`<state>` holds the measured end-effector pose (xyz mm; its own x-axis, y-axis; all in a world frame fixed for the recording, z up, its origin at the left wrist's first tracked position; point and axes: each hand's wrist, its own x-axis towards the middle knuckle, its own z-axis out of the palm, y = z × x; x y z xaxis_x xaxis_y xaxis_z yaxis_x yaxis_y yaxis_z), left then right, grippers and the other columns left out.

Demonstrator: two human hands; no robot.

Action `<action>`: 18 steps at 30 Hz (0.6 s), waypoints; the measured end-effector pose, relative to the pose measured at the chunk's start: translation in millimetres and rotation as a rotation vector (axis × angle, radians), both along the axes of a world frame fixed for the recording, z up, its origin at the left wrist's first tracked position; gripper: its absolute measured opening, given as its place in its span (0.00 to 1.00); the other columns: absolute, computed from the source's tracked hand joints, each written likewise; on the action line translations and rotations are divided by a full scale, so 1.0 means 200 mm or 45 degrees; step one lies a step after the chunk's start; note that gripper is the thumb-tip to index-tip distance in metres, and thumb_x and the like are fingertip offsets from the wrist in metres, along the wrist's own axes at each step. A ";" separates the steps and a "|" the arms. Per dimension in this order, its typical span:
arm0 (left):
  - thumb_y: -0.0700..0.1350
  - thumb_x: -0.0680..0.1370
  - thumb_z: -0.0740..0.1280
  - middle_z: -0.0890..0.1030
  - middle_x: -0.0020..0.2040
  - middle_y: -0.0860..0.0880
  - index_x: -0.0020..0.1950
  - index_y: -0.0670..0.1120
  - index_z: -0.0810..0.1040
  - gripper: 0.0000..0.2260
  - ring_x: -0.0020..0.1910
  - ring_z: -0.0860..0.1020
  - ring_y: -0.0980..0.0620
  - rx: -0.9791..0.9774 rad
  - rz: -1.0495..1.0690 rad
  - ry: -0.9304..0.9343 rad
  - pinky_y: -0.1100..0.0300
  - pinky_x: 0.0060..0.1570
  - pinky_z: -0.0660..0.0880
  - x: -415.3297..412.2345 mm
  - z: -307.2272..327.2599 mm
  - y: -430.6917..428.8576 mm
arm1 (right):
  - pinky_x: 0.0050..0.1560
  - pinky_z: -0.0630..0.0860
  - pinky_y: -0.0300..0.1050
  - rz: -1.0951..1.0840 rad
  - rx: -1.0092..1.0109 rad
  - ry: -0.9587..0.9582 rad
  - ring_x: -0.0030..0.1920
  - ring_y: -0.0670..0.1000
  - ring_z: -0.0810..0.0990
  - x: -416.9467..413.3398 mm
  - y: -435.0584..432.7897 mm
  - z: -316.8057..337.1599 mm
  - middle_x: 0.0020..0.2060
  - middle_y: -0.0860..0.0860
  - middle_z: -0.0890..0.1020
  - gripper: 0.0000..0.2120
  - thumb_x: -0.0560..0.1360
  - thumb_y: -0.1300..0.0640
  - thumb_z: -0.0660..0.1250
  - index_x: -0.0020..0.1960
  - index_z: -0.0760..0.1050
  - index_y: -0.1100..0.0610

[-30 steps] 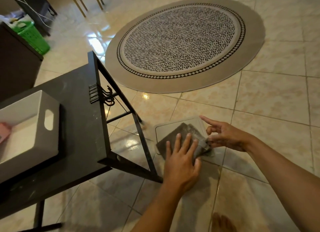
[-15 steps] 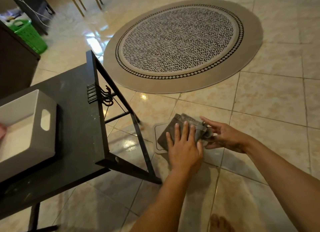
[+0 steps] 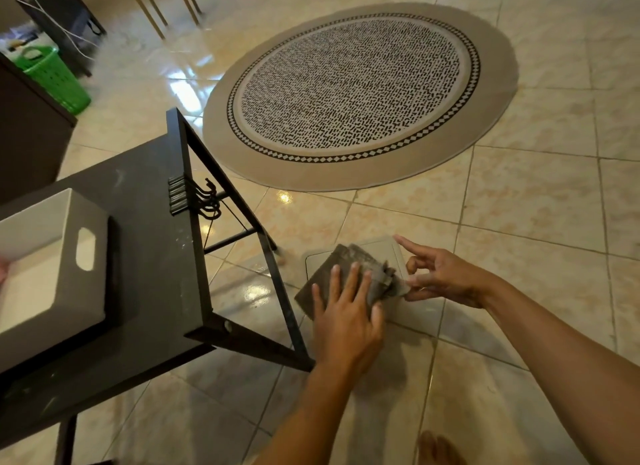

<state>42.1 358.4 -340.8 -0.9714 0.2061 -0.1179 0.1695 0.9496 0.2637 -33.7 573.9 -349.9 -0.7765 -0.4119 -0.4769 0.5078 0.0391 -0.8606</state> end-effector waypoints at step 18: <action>0.60 0.81 0.40 0.39 0.78 0.52 0.79 0.55 0.42 0.26 0.76 0.32 0.46 -0.008 0.027 -0.017 0.40 0.73 0.35 -0.01 -0.03 0.09 | 0.47 0.84 0.50 0.035 0.054 0.039 0.45 0.56 0.81 -0.02 -0.02 0.00 0.45 0.57 0.72 0.40 0.74 0.73 0.67 0.78 0.59 0.44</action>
